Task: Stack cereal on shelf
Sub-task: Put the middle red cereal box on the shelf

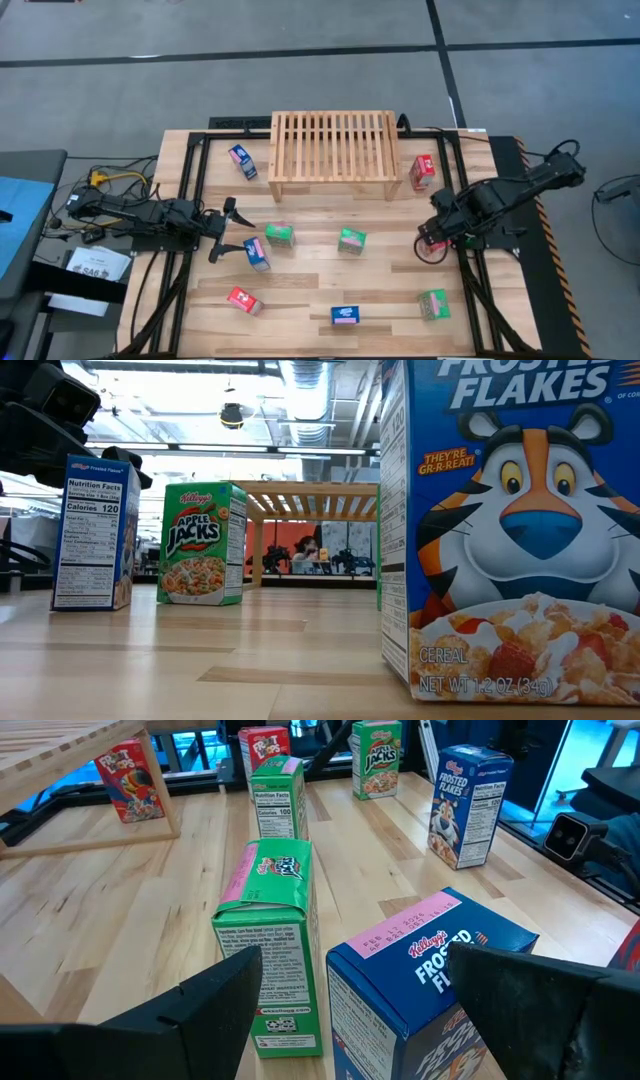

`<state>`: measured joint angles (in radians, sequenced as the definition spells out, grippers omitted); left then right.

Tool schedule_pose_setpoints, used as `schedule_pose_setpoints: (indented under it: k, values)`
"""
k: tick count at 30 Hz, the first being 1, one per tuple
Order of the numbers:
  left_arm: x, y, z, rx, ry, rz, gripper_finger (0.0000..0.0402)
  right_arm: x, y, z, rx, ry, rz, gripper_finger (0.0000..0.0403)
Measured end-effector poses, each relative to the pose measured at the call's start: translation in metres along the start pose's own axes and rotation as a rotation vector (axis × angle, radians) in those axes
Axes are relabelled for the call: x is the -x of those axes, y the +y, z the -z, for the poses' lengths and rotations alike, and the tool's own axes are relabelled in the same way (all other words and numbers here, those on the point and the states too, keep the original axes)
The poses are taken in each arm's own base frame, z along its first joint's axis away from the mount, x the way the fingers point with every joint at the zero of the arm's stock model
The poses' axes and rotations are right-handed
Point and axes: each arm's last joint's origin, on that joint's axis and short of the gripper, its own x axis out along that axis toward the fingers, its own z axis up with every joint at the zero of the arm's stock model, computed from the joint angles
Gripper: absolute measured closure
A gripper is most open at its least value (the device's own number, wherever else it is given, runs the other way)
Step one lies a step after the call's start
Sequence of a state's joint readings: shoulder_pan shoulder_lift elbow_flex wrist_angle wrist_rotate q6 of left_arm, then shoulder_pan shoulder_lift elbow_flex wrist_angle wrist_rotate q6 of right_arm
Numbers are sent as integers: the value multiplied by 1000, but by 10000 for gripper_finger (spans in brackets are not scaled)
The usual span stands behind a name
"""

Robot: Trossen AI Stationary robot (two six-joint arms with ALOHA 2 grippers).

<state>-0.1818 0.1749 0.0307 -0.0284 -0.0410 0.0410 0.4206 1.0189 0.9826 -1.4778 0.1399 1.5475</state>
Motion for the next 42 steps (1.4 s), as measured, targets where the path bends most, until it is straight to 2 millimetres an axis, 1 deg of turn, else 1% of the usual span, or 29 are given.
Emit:
schedule_pose_setpoints:
  k: [3, 11, 15, 30, 35, 42]
  values:
    - [0, 0, 0, 0, 0, 0, 95, 0, 0, 1, 12, -21, -1, 144]
    - [0, 0, 0, 0, 0, 0, 95, 0, -4, 2, 2, -27, 46, 50]
    - [0, 0, 0, 0, -1, 0, 95, -2, -1, 2, 8, -26, 65, 26]
    - [0, 0, 0, 0, 0, 0, 95, -21, 22, 5, 79, -12, 198, 23]
    - [0, 0, 0, 0, 0, 0, 95, -25, 26, 5, 86, -10, 206, 23]
    - [0, 0, 0, 0, 0, 0, 95, -48, 22, 9, 74, -9, 177, 23]
